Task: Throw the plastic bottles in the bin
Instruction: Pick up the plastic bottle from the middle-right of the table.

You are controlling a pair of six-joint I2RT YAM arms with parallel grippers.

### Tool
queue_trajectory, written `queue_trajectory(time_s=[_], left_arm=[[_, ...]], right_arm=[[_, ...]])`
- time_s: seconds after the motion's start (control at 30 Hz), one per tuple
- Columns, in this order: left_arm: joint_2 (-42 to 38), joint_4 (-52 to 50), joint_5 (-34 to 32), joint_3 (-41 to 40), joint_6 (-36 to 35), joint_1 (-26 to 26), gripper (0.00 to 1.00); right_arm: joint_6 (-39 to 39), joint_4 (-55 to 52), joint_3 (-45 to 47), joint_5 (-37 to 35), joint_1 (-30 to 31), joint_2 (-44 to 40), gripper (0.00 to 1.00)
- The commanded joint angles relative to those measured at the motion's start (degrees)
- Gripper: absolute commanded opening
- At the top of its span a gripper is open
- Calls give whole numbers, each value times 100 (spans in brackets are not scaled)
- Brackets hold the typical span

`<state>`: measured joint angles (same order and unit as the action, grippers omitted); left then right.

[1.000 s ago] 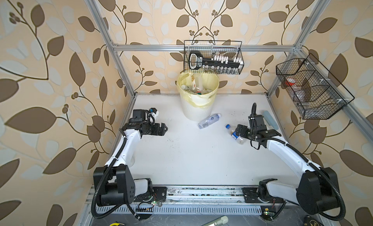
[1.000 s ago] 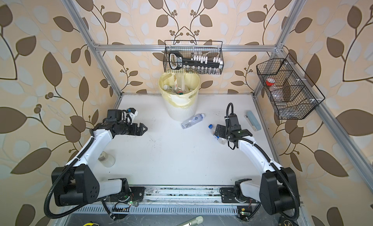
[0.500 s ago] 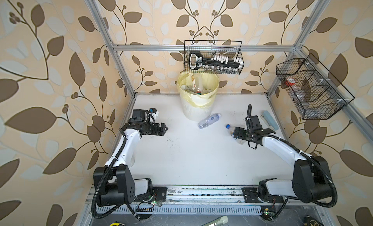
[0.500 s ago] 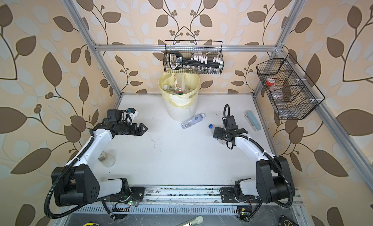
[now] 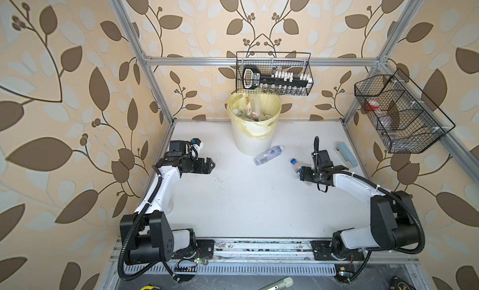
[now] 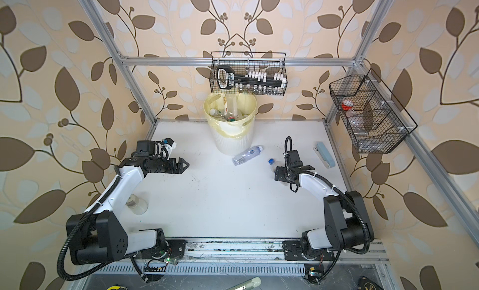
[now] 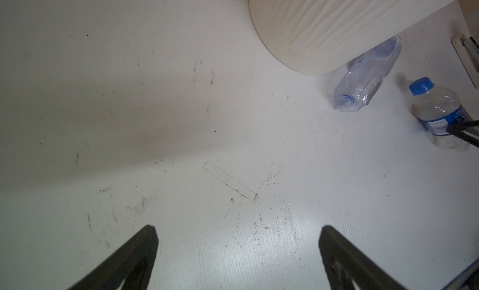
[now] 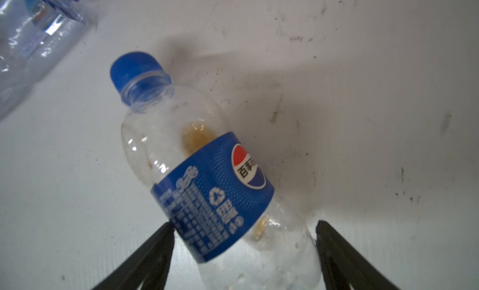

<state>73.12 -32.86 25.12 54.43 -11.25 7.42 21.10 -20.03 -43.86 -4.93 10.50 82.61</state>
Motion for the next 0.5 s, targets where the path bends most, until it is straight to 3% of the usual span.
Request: queue_trajectory(time_s=[0.0, 0.47], left_arm=[[-82, -71, 151, -10, -53, 79, 99], [-70, -81, 203, -12, -36, 128, 99]], right_arm=[[-132, 78, 15, -19, 94, 88, 82], [-61, 210, 10, 16, 278, 308, 64]])
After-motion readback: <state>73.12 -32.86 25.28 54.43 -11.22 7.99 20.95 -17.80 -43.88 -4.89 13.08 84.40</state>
